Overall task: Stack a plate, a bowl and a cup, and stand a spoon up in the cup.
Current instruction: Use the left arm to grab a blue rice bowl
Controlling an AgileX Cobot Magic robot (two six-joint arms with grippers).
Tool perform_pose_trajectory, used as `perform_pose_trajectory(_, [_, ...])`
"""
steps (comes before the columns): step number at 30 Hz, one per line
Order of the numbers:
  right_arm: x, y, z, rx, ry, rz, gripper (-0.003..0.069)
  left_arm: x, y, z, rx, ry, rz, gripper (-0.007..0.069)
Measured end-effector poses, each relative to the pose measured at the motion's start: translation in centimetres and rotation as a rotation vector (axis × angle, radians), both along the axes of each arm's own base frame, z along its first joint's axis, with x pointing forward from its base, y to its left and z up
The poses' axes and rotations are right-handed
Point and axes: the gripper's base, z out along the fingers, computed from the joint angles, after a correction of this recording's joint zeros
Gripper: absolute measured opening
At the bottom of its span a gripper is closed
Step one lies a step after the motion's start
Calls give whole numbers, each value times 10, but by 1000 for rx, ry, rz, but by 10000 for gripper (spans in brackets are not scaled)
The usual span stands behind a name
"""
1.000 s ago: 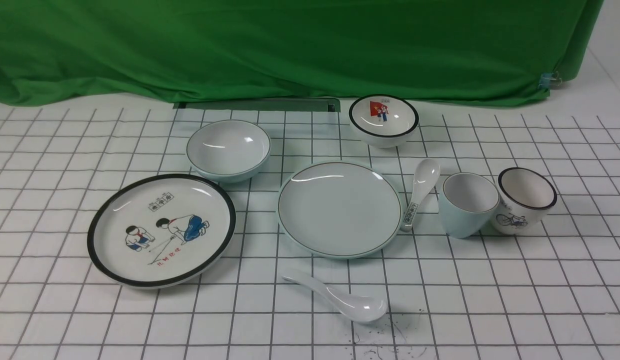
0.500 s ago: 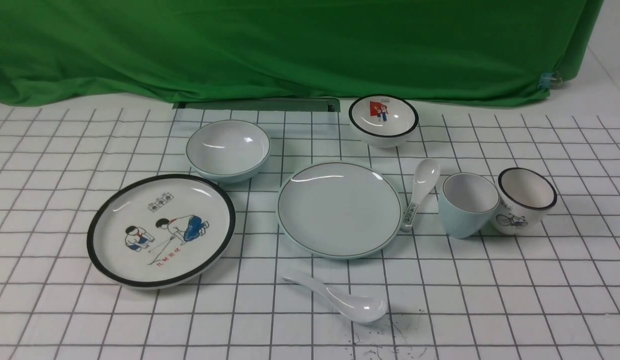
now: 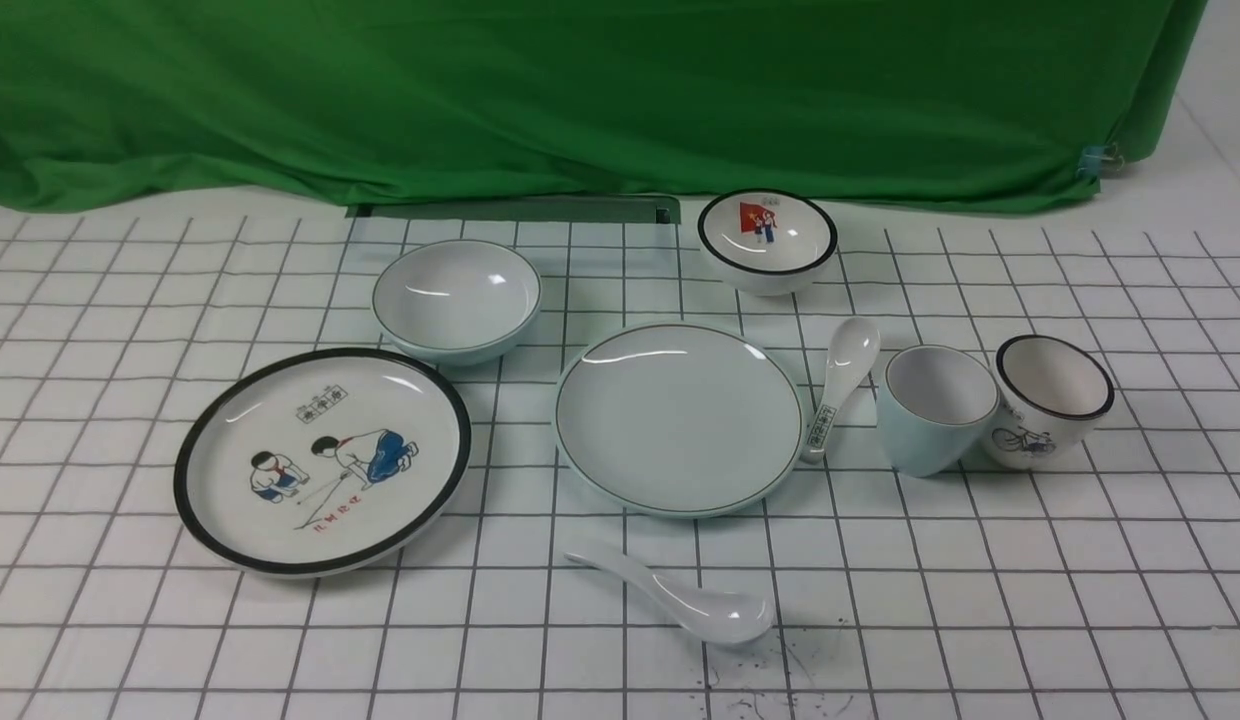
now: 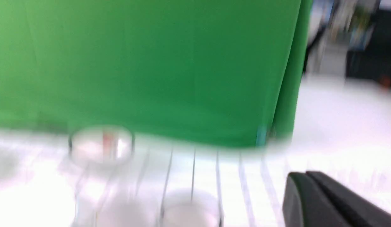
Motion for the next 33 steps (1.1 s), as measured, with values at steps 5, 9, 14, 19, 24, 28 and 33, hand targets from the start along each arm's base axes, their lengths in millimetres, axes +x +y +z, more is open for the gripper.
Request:
perform_pose_trajectory(5, [20,11,-30,18,454,29,14,11,-19,-50,124,507,-136,-28])
perform_pose_trajectory(9, [39,26,-31,-32,652,85,14,18,-35,-73,162,685,-255,-28])
perform_pose_trajectory(14, [82,48,-16,-119,786,162,14,41,-44,-89,93,688,-270,-28])
perform_pose_trajectory(19, [124,59,-1,-154,824,178,37,50,-48,-97,25,709,-261,-28])
perform_pose_trajectory(24, [157,68,-2,-145,842,181,128,50,-49,-98,-2,716,-269,-28])
perform_pose_trajectory(28, [189,80,-16,-91,888,187,260,49,-50,-98,-1,722,-281,-28])
perform_pose_trajectory(33, [204,88,-31,-51,946,192,288,48,-51,-98,-13,729,-284,-28])
